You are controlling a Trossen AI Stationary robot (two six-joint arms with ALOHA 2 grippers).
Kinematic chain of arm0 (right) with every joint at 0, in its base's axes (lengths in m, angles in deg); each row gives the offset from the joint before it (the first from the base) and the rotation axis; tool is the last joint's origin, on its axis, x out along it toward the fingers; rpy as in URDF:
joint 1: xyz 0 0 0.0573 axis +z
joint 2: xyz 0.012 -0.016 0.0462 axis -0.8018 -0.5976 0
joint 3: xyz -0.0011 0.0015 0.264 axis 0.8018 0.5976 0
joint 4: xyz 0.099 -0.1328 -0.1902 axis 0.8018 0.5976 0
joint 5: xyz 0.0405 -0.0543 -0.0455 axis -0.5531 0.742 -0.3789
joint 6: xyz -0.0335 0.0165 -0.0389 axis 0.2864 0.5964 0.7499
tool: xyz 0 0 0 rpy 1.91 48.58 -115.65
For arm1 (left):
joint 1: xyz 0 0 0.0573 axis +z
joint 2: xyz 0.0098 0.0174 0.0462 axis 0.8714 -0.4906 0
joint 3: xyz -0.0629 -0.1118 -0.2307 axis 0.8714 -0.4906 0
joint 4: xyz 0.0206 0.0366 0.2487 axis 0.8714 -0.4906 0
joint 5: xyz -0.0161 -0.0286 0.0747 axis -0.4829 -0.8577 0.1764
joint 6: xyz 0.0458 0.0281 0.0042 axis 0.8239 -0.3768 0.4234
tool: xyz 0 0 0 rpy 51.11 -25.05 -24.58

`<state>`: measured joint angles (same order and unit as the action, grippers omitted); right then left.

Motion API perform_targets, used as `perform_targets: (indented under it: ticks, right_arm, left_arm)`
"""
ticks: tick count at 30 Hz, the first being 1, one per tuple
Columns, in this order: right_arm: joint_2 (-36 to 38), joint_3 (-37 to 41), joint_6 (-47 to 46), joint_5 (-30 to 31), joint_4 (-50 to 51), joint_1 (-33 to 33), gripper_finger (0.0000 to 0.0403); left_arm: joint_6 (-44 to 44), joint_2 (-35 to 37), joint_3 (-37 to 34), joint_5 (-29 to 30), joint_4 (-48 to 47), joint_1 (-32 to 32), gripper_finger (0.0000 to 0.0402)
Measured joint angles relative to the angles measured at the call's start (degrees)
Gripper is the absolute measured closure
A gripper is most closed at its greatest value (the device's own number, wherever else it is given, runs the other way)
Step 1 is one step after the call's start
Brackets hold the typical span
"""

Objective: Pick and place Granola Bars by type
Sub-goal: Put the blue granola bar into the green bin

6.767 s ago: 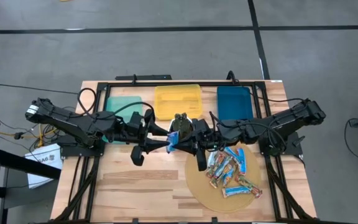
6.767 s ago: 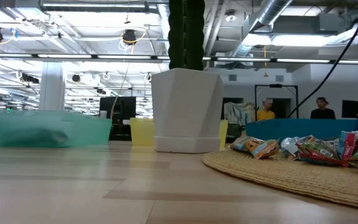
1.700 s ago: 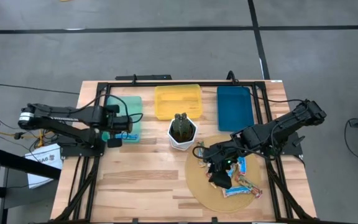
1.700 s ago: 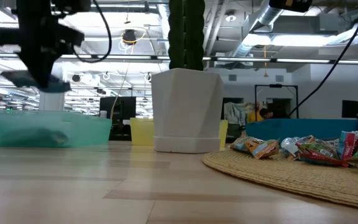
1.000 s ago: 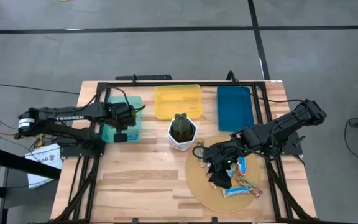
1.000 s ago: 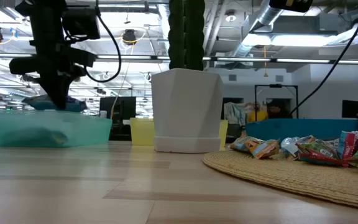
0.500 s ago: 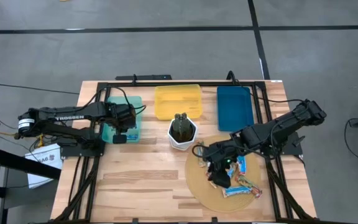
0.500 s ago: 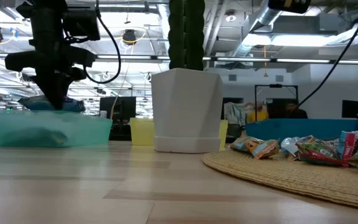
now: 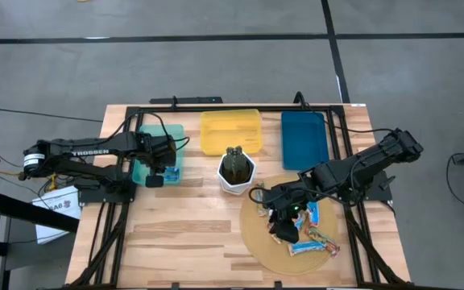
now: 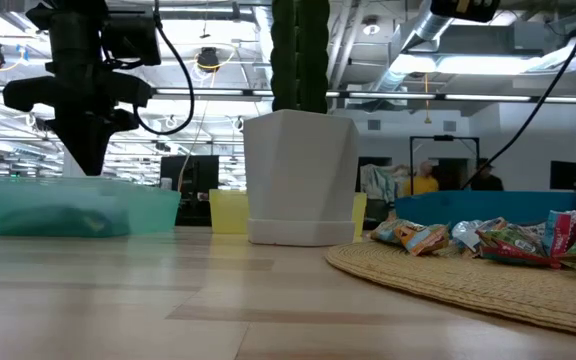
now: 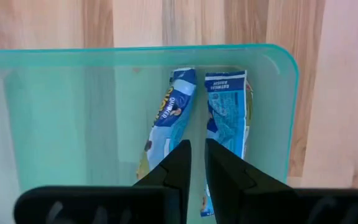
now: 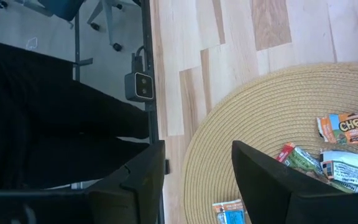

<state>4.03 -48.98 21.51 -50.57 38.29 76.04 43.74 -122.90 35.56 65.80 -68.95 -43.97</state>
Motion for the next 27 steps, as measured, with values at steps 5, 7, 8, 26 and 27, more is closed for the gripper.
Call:
perform_targets:
  ticks: [5, 7, 8, 26, 27]
  right_arm:
    - [0.0, 0.0, 0.0, 0.0, 0.0, 0.0, 0.0226]
    - [0.0, 0.0, 0.0, -0.2, 0.2, 0.0, 0.0227]
    - [0.0, 0.0, 0.0, -0.2, 0.5, 0.0, 0.0227]
    - [0.0, 0.0, -0.7, 1.4, 18.5, 4.4, 0.0225]
    - [0.0, 0.0, -1.2, 2.6, 20.1, 5.0, 0.0225]
  left_arm:
    - [0.0, 0.0, 0.0, 0.0, 0.0, 0.0, 0.0361]
    - [-0.2, 0.0, 0.1, 0.0, -0.1, 0.0, 0.0361]
    - [-1.2, 0.0, 0.4, -0.1, -0.2, 0.0, 0.0361]
    - [-22.3, 0.1, 15.2, -14.9, 11.5, -7.4, 0.0361]
    - [-23.3, 0.1, 16.2, -14.7, 13.0, -8.5, 0.0361]
